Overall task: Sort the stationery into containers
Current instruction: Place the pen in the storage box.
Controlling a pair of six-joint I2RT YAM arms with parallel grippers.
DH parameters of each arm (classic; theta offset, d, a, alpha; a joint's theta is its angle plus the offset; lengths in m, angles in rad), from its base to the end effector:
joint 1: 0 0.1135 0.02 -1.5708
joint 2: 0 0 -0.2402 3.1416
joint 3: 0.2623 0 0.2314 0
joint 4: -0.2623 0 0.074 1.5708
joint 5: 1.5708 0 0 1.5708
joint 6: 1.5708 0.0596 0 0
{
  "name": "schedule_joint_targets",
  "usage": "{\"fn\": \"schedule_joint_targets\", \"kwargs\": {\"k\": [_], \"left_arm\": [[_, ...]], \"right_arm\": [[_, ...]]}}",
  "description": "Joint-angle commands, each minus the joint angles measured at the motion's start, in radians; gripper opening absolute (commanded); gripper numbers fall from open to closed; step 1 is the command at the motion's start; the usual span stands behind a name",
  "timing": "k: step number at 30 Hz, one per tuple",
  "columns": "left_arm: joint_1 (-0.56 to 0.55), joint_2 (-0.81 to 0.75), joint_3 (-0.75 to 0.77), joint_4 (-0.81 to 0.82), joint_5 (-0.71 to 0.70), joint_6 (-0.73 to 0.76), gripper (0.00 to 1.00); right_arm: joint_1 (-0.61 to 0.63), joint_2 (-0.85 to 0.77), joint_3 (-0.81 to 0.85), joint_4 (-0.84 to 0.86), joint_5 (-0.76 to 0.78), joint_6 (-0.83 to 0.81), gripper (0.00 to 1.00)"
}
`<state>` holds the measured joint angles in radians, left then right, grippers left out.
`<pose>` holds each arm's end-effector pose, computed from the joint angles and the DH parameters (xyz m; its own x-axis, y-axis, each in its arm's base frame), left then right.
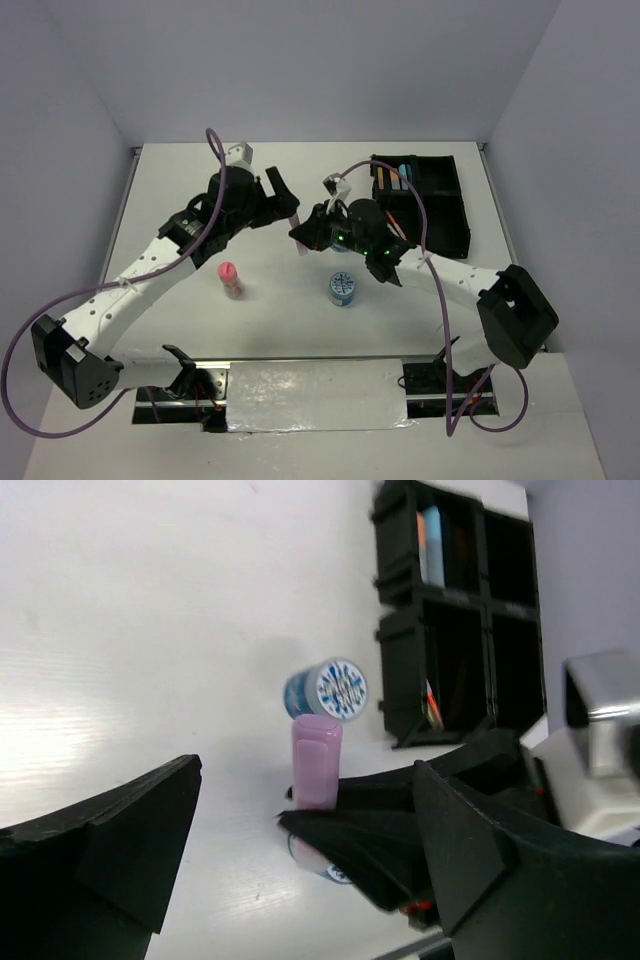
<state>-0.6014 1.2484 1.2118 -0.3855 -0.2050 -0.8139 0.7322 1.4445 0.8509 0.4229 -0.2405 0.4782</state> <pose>0.2461 -0.1542 0.3389 -0.5234 -0.5041 -0.6870 0.0297 0.7950 -0.6059 0.2423 0.2369 0.2541 -0.4913 0.1594 -0.8563 -0.6733 0.5542 0.4894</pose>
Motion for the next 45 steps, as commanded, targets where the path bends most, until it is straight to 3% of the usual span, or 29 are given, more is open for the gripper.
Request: {"fn": "schedule_joint_targets", "kwargs": {"k": [1, 4, 10, 14, 17, 20, 23, 30, 33, 38, 42, 45], "left_arm": [[-0.003, -0.058, 0.172, -0.185, -0.222, 0.035, 0.99], [-0.003, -0.098, 0.261, -0.361, -0.356, 0.118, 0.99], [-0.003, -0.271, 0.064, -0.427, -0.26, 0.32, 0.99], [-0.003, -0.426, -0.111, -0.382, -0.223, 0.392, 0.99], [-0.003, -0.536, -0.292, -0.252, -0.082, 0.427, 0.99], [-0.008, -0.569, -0.31, -0.225, -0.013, 0.446, 0.99], [-0.003, -0.578, -0.334, -0.216, -0.12, 0.427, 0.99], [-0.001, -0.471, -0.313, -0.246, -0.112, 0.417, 0.99], [-0.001, -0.468, -0.308, -0.25, -0.116, 0.417, 0.99], [-0.001, -0.506, -0.32, -0.234, -0.102, 0.423, 0.99], [-0.001, -0.501, -0.317, -0.239, -0.108, 0.42, 0.99], [0.0, -0.495, -0.313, -0.248, -0.131, 0.414, 0.99]], "right_arm": [[-0.072, 0.008, 0.081, -0.122, 0.058, -0.136, 0.0], [-0.201, 0.042, 0.187, -0.321, 0.087, -0.24, 0.0], [-0.433, 0.193, 0.465, -0.604, 0.208, -0.371, 0.0], [-0.487, 0.368, 0.695, -0.732, 0.303, -0.431, 0.0], [-0.508, 0.531, 0.908, -0.789, 0.371, -0.469, 0.0], [-0.525, 0.596, 1.026, -0.826, 0.408, -0.522, 0.02], [-0.539, 0.686, 1.129, -0.886, 0.423, -0.539, 0.05], [-0.563, 0.702, 1.088, -0.865, 0.412, -0.535, 0.12], [-0.573, 0.706, 1.064, -0.846, 0.409, -0.527, 0.21], [-0.585, 0.725, 1.077, -0.852, 0.388, -0.52, 0.49], [-0.588, 0.714, 1.079, -0.86, 0.382, -0.521, 0.56], [-0.585, 0.676, 1.068, -0.872, 0.357, -0.506, 0.67]]}}
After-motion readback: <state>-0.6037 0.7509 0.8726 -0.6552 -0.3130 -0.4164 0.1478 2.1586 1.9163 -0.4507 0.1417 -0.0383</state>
